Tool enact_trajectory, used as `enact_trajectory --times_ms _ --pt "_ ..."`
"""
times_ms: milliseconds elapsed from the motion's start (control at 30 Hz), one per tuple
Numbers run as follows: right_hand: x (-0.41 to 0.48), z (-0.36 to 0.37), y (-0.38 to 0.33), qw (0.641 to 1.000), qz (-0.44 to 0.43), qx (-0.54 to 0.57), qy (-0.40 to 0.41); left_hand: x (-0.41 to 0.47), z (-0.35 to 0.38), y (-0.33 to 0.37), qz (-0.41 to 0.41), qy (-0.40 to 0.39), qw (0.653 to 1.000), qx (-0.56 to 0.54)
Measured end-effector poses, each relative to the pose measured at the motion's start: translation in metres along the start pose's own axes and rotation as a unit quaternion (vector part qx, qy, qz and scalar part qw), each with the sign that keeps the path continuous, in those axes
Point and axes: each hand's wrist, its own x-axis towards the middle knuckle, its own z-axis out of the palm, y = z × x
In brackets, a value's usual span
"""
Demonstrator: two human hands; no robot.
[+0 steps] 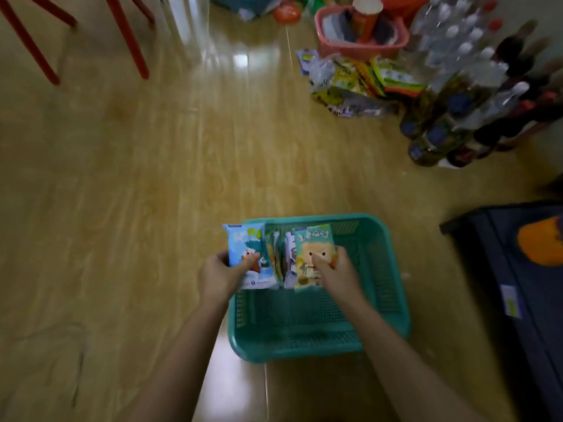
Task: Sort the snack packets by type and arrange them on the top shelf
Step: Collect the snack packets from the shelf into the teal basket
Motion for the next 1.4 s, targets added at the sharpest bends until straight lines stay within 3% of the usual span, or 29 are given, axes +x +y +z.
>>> enact_trajectory --times_ms 333,600,700,833,967,1167,1400 --pt "0.070 0.034 0.059 0.992 -0.062 -0.080 0.077 0.057 0.047 -0.066 0.063 0.049 0.996 0.043" --pt "0.070 0.042 0.068 0.964 -0.074 -0.163 0.198 0.049 0.057 -0.064 0.113 0.132 0.963 0.205" --pt "0.061 0.036 0.064 0.960 -0.068 -0.191 0.193 0.040 0.054 -0.057 0.122 0.130 0.951 0.251" --pt "0.020 -0.002 0.035 0.962 -0.072 -0.243 0.103 0.005 0.022 -0.029 0.142 0.091 0.947 0.275" --pt "-0.049 -0.069 -0.033 0.956 -0.102 -0.265 0.078 -0.052 -0.029 0.041 0.170 0.064 0.938 0.295" --pt "-0.197 -0.198 -0.197 0.949 -0.131 -0.270 0.100 -0.187 -0.109 0.228 0.198 0.040 0.922 0.331" --pt "-0.407 -0.334 -0.343 0.931 -0.172 -0.244 0.210 -0.354 -0.192 0.436 0.297 0.026 0.886 0.354"
